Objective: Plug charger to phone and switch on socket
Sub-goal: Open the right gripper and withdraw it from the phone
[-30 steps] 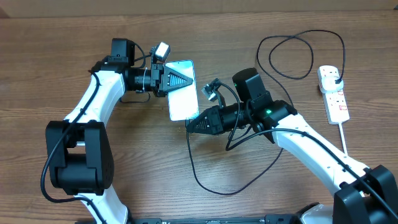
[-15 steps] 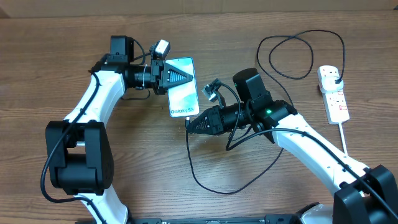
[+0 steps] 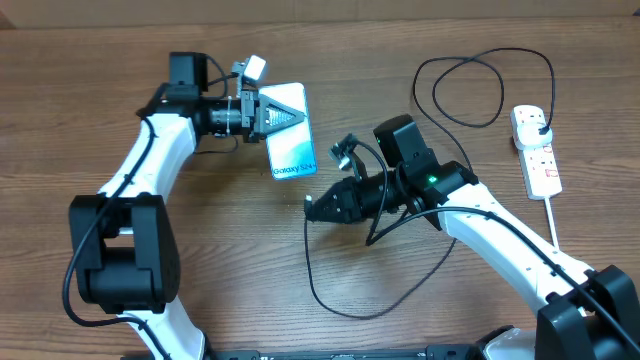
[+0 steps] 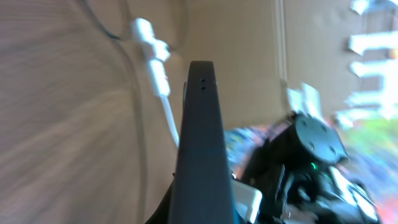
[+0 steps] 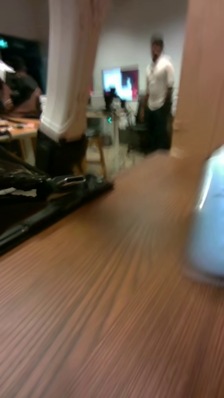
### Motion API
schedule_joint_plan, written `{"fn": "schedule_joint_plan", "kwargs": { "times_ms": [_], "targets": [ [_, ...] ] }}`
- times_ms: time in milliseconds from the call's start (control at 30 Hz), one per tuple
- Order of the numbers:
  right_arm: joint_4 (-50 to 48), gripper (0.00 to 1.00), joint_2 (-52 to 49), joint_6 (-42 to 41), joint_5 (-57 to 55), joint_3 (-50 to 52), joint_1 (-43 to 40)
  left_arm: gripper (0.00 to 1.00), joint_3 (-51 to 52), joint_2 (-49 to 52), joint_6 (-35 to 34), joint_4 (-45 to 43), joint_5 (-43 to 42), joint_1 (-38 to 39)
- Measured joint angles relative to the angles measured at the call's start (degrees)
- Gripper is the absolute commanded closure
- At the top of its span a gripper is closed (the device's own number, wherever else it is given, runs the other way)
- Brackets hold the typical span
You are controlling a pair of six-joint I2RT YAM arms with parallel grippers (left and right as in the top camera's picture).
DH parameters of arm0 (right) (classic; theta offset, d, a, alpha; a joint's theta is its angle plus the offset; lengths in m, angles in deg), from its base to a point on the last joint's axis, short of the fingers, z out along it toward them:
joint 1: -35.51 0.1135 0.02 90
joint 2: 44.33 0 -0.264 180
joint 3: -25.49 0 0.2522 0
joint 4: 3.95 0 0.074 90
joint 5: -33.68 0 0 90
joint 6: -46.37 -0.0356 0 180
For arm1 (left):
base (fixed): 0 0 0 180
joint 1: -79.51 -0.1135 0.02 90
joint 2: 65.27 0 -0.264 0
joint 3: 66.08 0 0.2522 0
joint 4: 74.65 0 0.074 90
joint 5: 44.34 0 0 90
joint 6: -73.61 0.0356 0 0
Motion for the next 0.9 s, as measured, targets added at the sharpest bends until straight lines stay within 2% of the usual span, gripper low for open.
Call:
{"fn": "schedule_joint_plan", "kwargs": {
  "times_ms": [100, 267, 333, 433, 633, 700, 733, 767, 833, 900],
  "targets": [
    [6.43, 0.96, -0.02, 2.12, -7.67, 0.13, -0.35, 0.96, 0.00, 0.00, 0.00, 2.23, 5.42, -2.93],
    [16.22, 0.96, -0.02, 3.04, -29.53, 0.17, -0.87, 0.96, 0.00, 0.00, 1.27, 8.41, 12.07, -5.20],
    [18.08, 0.96, -0.02, 2.67, -39.41, 0.17, -0.98, 0.96, 0.00, 0.00, 2.19, 10.60, 15.37, -4.94],
    [20.81, 0.96, -0.17, 1.40, -48.37, 0.17, -1.07, 0.96, 0.00, 0.00, 2.91, 12.50, 18.93, -4.79],
    [23.06, 0.95, -2.82, -0.72, -61.11, 0.17, -1.07, 0.96, 0.00, 0.00, 3.65, 13.97, 23.74, -4.79],
    [22.95, 0.85, -4.24, -1.16, -62.84, 0.17, -1.07, 0.96, 0.00, 0.00, 3.69, 14.38, 24.46, -4.79],
    [22.71, 0.69, -5.05, -1.36, -63.63, 0.17, -1.07, 0.96, 0.00, 0.00, 3.72, 14.67, 24.79, -4.79],
    [22.47, 0.63, -5.77, -1.64, -64.19, 0.17, -1.07, 0.96, 0.00, 0.00, 3.74, 14.84, 24.90, -4.79],
    [21.46, 0.55, -7.21, -2.03, -65.22, 0.17, -1.09, 0.96, 0.00, 0.00, 3.89, 14.93, 25.24, -4.79],
    [20.90, 0.53, -8.22, -2.71, -65.70, 0.17, -1.07, 0.96, 0.00, 0.00, 3.96, 15.02, 25.44, -4.79]
  ]
}}
